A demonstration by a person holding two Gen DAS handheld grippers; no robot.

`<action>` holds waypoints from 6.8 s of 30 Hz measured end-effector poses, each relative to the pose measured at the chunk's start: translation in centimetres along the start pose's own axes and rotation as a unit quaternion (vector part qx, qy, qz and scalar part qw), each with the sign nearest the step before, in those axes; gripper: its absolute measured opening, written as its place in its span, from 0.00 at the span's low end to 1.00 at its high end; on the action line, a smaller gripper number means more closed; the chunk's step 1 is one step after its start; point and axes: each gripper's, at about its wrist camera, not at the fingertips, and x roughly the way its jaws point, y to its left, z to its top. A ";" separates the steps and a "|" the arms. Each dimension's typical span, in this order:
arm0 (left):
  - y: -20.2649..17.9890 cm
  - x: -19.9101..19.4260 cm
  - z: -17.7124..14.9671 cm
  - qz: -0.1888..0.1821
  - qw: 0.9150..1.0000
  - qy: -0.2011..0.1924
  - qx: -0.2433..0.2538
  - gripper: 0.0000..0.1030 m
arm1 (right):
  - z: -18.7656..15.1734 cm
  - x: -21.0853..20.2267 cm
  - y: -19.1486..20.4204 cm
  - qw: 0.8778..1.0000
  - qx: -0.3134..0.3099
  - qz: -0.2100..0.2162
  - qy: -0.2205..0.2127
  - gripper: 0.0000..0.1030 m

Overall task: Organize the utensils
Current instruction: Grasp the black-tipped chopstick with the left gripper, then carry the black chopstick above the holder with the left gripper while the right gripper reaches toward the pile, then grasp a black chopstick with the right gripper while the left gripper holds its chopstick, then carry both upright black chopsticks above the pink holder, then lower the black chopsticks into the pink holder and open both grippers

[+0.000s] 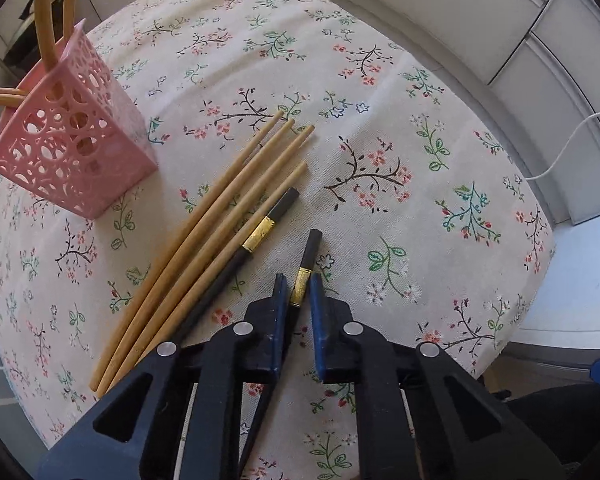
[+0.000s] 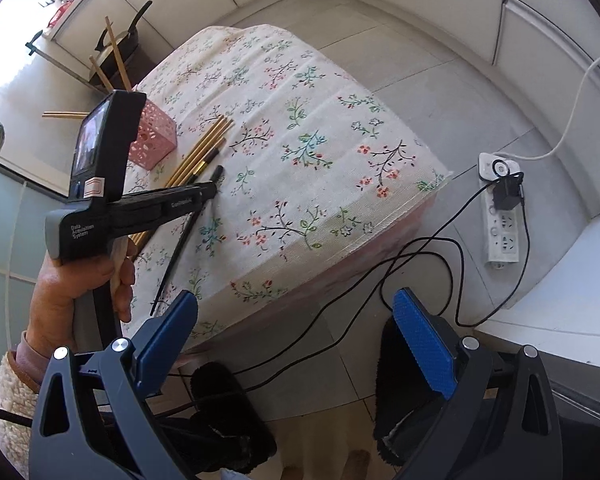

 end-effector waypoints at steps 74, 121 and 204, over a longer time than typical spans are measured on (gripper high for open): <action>14.1 -28.8 -19.0 -0.012 0.926 -0.348 -0.145 0.03 | 1.6 16.3 24.1 0.789 -0.602 0.058 0.107 0.54; 13.3 -31.4 -18.3 -0.002 0.892 -0.410 -0.191 0.03 | 1.8 -1.8 18.7 0.897 -0.420 0.102 -0.091 0.04; 17.6 -30.8 -4.3 -0.033 0.858 -0.426 -0.287 0.35 | 22.8 1.5 20.8 0.922 -0.346 0.156 -0.073 0.40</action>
